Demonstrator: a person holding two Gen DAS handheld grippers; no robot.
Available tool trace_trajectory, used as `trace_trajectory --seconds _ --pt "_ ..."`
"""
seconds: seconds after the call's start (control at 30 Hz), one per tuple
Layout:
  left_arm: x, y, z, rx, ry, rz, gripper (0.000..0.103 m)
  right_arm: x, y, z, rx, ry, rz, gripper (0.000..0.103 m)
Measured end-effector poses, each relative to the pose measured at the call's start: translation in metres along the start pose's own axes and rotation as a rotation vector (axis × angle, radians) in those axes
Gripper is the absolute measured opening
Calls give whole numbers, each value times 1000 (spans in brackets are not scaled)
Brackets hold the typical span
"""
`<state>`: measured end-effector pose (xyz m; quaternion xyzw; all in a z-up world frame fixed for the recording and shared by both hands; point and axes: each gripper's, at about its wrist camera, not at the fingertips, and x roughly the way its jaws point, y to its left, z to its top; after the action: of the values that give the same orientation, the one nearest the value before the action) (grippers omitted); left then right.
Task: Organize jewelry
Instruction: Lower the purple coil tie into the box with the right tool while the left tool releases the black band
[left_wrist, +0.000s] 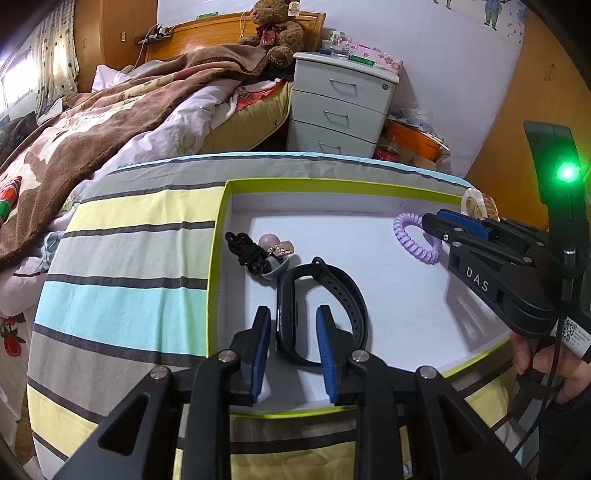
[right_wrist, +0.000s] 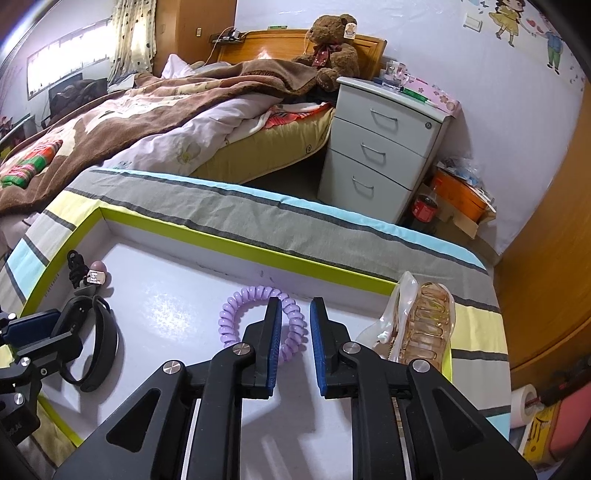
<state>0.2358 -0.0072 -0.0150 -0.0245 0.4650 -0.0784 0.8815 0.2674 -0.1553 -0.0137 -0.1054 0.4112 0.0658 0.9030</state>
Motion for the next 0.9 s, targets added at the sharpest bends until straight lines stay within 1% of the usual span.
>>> trace_trajectory --seconds 0.13,0.2,0.27,0.57,0.9 --pt "-1 0 1 -2 -5 1 31 -3 0 -1 3 -5 2 19" --pt "-2 -1 2 -2 -6 2 35 -6 0 -1 2 -14 3 27" --pt "-3 0 2 -5 -10 3 39 -10 -1 -1 6 -21 3 29" --pt "-20 -2 -1 -6 -36 1 41 -35 0 -1 22 -63 13 29" --pt "-56 -8 -11 8 -86 0 44 -73 2 -9 40 -115 20 30"
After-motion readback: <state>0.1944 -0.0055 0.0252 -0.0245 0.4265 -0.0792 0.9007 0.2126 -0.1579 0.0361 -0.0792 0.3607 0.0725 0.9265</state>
